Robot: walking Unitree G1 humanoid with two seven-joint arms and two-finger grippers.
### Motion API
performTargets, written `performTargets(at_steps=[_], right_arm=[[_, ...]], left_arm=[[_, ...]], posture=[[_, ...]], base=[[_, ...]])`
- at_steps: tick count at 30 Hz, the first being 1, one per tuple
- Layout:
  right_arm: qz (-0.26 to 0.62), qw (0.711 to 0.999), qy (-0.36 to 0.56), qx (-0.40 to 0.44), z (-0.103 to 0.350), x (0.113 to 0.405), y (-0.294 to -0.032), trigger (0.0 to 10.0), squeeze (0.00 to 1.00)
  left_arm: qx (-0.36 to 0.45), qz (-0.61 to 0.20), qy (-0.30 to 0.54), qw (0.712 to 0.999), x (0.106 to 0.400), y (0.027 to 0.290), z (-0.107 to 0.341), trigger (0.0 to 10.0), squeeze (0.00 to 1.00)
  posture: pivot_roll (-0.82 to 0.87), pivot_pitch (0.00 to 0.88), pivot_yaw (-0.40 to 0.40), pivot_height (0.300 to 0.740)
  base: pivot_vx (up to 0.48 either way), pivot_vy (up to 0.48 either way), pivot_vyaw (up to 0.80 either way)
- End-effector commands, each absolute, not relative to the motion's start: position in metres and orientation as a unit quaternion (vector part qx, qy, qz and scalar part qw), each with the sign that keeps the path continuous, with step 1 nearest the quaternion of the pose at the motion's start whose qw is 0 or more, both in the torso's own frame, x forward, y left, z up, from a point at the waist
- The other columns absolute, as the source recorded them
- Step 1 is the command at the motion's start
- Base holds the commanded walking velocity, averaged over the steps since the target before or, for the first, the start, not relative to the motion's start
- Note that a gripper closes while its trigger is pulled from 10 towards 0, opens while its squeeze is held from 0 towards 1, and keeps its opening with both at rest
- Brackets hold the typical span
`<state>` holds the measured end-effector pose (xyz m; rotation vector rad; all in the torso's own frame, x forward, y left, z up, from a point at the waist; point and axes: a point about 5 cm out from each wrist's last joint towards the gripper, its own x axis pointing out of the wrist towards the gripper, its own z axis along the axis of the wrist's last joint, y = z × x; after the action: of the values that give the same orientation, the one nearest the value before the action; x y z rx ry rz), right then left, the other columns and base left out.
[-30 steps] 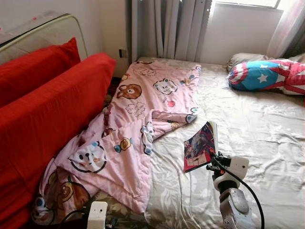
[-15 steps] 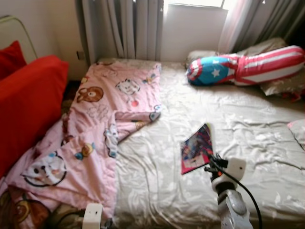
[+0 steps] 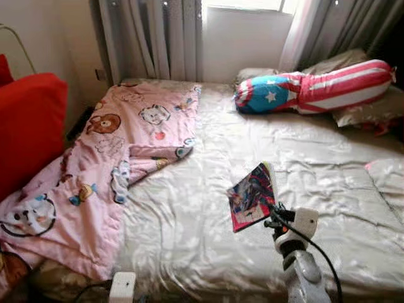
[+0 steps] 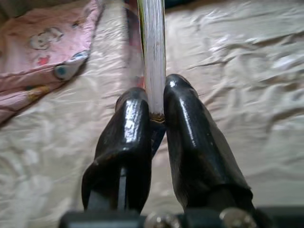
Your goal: Clean up the room
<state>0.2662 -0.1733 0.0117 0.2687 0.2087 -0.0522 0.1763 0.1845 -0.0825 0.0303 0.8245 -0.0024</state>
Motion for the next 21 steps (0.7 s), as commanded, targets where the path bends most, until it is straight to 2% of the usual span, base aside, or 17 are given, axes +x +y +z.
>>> performTargets(at_steps=[1,20,21], right_arm=[[-0.022,0.989,0.072,0.131,0.0236,0.2746,-0.1711,10.0,0.0],[-0.007,0.99,0.072,0.121,0.0236,0.2743,-0.1648,10.0,0.0],[-0.011,0.989,0.073,0.125,0.0229,0.2743,-0.1653,10.0,0.0]], left_arm=[[0.026,0.0,0.412,0.911,0.1733,0.1912,-0.0837,10.0,0.0],[0.027,-0.003,0.415,0.909,0.1732,0.1894,-0.0842,10.0,0.0],[0.026,-0.002,0.415,0.91,0.1731,0.1894,-0.0842,10.0,0.0]], posture=[[-0.04,0.0,-0.057,0.74],[-0.04,0.0,-0.055,0.74],[-0.04,0.0,-0.055,0.74]], base=[[0.0,-0.424,0.0],[0.0,-0.426,0.0],[0.0,0.0,0.0]])
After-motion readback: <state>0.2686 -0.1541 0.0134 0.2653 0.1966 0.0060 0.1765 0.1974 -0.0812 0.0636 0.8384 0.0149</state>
